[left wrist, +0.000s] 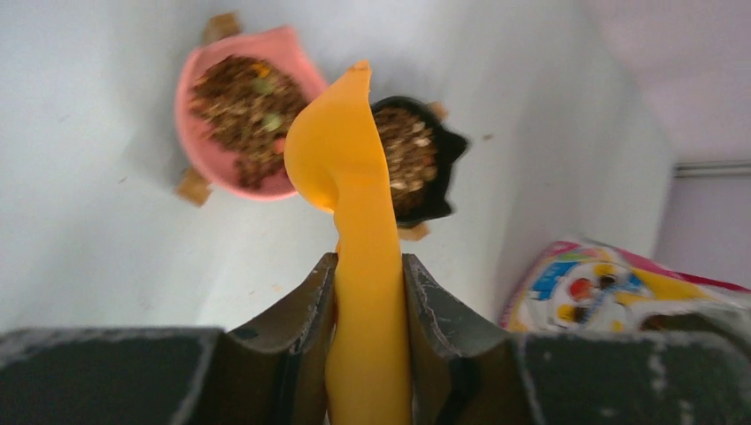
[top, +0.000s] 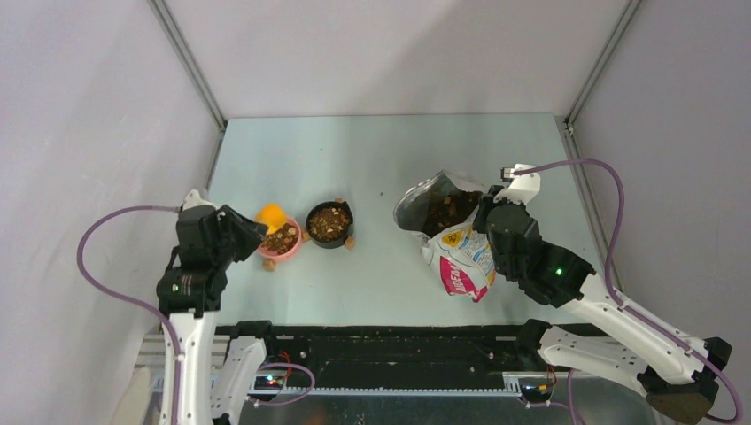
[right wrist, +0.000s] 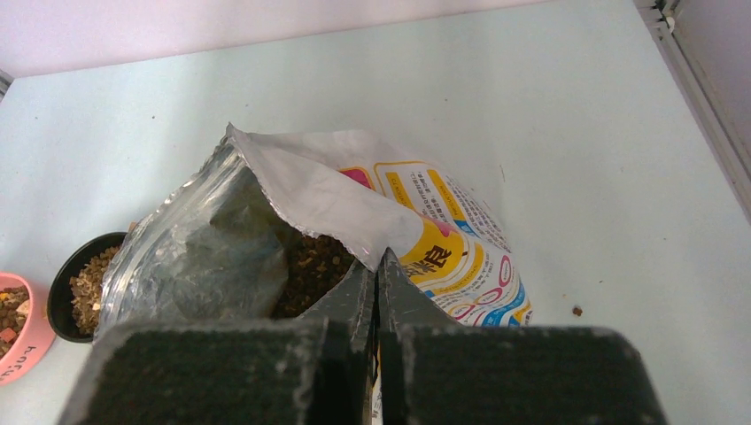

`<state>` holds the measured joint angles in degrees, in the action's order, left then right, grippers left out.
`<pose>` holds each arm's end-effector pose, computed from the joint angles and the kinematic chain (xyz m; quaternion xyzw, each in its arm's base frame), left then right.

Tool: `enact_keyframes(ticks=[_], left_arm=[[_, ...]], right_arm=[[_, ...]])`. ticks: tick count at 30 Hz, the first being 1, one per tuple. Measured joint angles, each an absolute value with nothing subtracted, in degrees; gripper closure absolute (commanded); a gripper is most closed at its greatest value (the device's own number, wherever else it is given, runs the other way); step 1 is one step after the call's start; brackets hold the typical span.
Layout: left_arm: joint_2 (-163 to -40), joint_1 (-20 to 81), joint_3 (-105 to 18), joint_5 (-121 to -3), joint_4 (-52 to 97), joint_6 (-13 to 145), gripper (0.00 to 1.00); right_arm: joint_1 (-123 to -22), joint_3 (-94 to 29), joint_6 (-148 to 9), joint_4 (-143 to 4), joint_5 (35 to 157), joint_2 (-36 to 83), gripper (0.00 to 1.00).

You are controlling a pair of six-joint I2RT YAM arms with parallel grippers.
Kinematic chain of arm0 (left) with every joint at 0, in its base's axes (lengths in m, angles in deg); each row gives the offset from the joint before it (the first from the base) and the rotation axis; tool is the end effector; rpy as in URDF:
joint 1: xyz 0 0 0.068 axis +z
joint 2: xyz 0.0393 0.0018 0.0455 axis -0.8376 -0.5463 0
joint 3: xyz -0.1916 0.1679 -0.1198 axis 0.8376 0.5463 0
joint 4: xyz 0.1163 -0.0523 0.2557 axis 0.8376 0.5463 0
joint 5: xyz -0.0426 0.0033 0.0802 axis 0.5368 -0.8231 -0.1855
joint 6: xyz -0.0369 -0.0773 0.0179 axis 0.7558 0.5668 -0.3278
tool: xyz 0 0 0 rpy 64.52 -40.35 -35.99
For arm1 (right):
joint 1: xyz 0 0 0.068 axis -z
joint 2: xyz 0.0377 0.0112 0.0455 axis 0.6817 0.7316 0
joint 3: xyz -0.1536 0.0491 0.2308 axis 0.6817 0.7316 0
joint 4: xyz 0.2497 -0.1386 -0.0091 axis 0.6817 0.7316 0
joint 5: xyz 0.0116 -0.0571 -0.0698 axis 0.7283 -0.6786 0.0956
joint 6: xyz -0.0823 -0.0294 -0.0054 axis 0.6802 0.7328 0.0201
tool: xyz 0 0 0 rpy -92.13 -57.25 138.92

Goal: Serve the pet food
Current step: Collect the pet food from the pet food bag.

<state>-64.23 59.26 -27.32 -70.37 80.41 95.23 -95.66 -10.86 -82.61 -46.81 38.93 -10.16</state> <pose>0.1641 0.0067 0.3290 -0.3291 0.8364 -0.1447 0.4137 0.1784 0.1361 0.3703 0.0361 0.7689 0.0473 0.6366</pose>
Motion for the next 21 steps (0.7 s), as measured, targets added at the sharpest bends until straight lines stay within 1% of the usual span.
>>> enact_keyframes(ticks=[4,7,9,12,14,17,19,21], left_arm=[[-58.05,59.26,-24.96,-64.66,71.41,97.72,1.0],[-53.3,59.26,-21.29,-56.71,60.9,101.72,1.0],[-53.09,59.24,-18.84,-51.07,53.07,105.3,1.0],[-56.1,57.27,-16.39,-43.09,42.12,110.44,1.0],[-59.27,52.77,-16.7,-41.34,38.05,111.31,1.0],[-64.89,43.26,-19.56,-40.12,36.11,110.48,1.0],[-69.72,37.08,-23.32,-39.07,35.85,108.95,1.0],[-74.48,32.92,-27.41,-38.65,36.37,107.07,1.0]], right_arm=[[-95.66,-10.86,-82.63,-46.81,39.02,-10.23,1.0],[-95.66,-10.86,-82.66,-46.59,39.37,-10.45,1.0],[-95.66,-10.86,-82.66,-46.48,39.63,-10.49,1.0],[-95.66,-10.86,-82.68,-46.48,40.07,-10.49,1.0],[-95.66,-10.86,-82.68,-46.48,40.11,-10.49,1.0],[-95.66,-10.86,-82.66,-46.48,40.24,-10.49,1.0],[-95.69,-10.86,-82.68,-46.48,40.24,-10.49,1.0],[-95.73,-10.86,-82.66,-46.48,40.22,-10.49,1.0]])
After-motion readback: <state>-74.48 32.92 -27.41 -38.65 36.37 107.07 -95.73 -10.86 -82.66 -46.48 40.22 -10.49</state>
